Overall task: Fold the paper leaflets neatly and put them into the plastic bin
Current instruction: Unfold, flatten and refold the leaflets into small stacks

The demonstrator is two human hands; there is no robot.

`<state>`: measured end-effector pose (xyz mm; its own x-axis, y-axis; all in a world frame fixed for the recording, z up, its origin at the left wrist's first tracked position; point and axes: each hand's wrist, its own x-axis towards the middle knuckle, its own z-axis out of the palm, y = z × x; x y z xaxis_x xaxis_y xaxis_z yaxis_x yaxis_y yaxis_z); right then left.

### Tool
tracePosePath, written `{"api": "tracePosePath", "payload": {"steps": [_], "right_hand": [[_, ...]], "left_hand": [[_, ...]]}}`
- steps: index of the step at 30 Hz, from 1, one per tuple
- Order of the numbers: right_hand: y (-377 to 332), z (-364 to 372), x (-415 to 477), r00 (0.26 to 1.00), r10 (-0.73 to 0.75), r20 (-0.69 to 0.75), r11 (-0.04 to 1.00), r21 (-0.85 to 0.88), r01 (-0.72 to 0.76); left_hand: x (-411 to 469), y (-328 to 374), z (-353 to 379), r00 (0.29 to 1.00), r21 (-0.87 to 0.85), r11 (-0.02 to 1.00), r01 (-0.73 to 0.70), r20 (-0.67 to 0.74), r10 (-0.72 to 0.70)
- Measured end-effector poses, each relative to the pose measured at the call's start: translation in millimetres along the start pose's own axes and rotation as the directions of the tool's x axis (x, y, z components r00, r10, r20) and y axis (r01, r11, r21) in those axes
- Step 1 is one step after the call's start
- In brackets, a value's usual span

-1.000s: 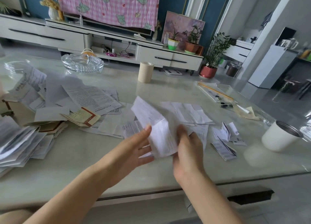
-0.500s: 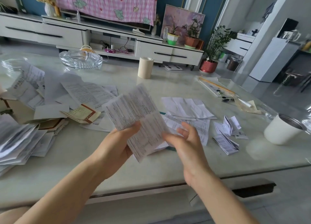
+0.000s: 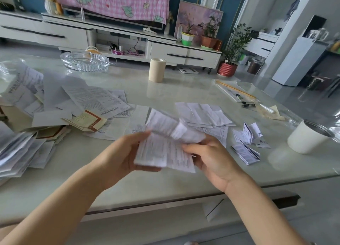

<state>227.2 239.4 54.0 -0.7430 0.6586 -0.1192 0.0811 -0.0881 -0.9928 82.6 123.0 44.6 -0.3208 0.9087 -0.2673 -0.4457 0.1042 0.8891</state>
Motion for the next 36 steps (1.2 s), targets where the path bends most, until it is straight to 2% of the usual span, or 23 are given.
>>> {"api": "tracePosePath", "payload": {"steps": [3,5,7,10,12,14,16,18,19,20,22,24,25,27,29,32,36], "right_hand": [[1.9,0.1,-1.6,0.998,-0.052,-0.040,0.997,-0.061,0.049],[2.8,2.6,-4.6,0.990,-0.121,-0.067,0.984,-0.139,0.110],[3.9,5.4,-5.7,0.977,-0.205,-0.056,0.960,-0.204,0.190],[4.9,4.9,-3.4,0.979,-0.203,-0.027,0.948,-0.255,0.189],[5.9,0.4,0.4,0.979,-0.164,-0.121,0.953,-0.276,0.125],[7.2,-6.9,4.9,0.941,-0.169,-0.294,0.956,-0.281,0.084],[6.6,-12.4,5.9,0.868,-0.284,-0.407,0.916,-0.384,0.120],[4.1,-9.7,2.3,0.839,-0.421,-0.345,0.852,-0.468,0.235],[2.9,-4.5,-0.7,0.857,-0.446,-0.260,0.834,-0.467,0.292],[5.0,1.1,-2.9,0.888,-0.432,-0.158,0.821,-0.476,0.315],[12.1,12.4,-6.8,0.949,-0.314,0.043,0.799,-0.529,0.288],[20.1,21.8,-8.5,0.971,-0.201,0.130,0.813,-0.532,0.239],[22.5,25.2,-9.0,0.976,-0.180,0.121,0.833,-0.509,0.217],[19.7,30.1,-10.5,0.989,-0.133,0.062,0.897,-0.417,0.147],[16.0,32.0,-11.5,0.995,-0.051,0.082,0.955,-0.288,0.073],[11.7,27.8,-11.8,0.989,-0.009,0.146,0.971,-0.237,0.044],[12.4,16.6,-9.0,0.999,-0.016,0.041,0.970,-0.242,0.025]], "left_hand": [[3.5,2.6,-4.5,0.996,-0.104,0.992,0.078,0.049,-0.073],[3.6,-2.3,-3.7,0.993,0.031,0.996,0.083,0.084,-0.086],[1.7,-6.9,0.0,0.994,0.185,0.982,0.026,0.096,-0.044],[1.7,-12.0,0.0,0.997,0.303,0.952,-0.041,0.075,0.019],[2.7,-13.3,-2.7,0.999,0.333,0.941,-0.051,0.027,0.044],[5.0,-15.0,-4.9,0.994,0.314,0.947,-0.069,-0.058,0.091],[7.4,-16.3,-6.0,0.978,0.275,0.955,-0.108,-0.142,0.152],[9.7,-17.0,-5.3,0.962,0.235,0.961,-0.145,-0.194,0.193],[10.4,-17.1,-4.3,0.957,0.216,0.963,-0.160,-0.204,0.205],[10.3,-17.8,-2.9,0.957,0.207,0.962,-0.176,-0.195,0.217],[8.2,-19.1,1.6,0.962,0.213,0.952,-0.219,-0.116,0.247],[5.2,-20.9,7.0,0.961,0.223,0.940,-0.257,-0.040,0.273],[4.0,-21.8,9.3,0.956,0.225,0.935,-0.275,-0.038,0.291],[4.6,-23.2,11.3,0.923,0.260,0.909,-0.327,-0.120,0.366],[7.2,-25.5,8.9,0.861,0.392,0.846,-0.362,-0.206,0.464],[7.1,-25.9,10.1,0.852,0.535,0.769,-0.349,-0.160,0.498],[7.8,-30.7,15.5,0.825,0.538,0.759,-0.367,-0.188,0.533]]}}
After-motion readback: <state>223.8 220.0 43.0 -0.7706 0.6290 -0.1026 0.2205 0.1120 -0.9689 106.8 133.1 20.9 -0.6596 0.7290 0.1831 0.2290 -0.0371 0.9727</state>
